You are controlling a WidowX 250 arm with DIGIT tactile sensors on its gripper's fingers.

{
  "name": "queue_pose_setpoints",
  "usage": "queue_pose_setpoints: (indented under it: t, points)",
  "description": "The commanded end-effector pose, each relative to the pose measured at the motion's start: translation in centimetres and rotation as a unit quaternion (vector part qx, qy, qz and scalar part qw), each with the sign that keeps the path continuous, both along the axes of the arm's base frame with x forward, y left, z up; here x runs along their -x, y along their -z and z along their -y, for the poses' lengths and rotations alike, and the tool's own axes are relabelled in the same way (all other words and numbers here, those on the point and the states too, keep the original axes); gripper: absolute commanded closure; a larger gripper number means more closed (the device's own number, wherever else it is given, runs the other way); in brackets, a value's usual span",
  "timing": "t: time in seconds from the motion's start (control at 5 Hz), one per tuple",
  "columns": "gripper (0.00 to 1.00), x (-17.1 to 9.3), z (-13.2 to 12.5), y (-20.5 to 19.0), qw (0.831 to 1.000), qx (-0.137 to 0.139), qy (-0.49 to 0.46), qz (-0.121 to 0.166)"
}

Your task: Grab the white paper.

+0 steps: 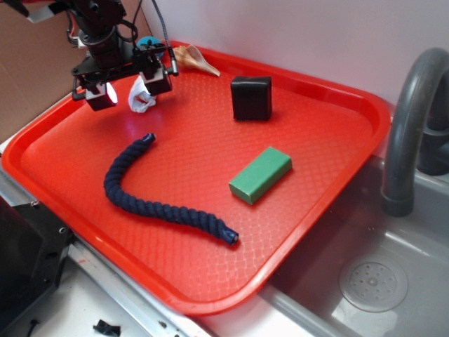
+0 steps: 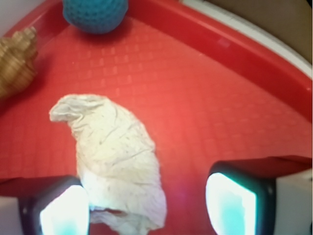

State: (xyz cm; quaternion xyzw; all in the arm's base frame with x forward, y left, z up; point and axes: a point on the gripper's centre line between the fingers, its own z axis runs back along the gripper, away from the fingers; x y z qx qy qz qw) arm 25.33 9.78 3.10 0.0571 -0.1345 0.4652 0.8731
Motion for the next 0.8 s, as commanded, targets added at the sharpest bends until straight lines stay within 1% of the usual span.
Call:
queue_pose_setpoints:
  t: [0.0,0.2,0.4,0.6]
  points:
    - [0.00,-0.9,-1.6,0.2,1.000,0.013,0.008,0.004]
    - [0.94,-1.1,-1.3,0.6,1.000,0.013,0.019,-0.006]
    - [1.00,-1.0,-1.2,0.4,1.000,0.009,0.021,-0.005]
    - [1.00,-0.9,-0.5,-1.1,0.997,0.012,0.068,-0.029]
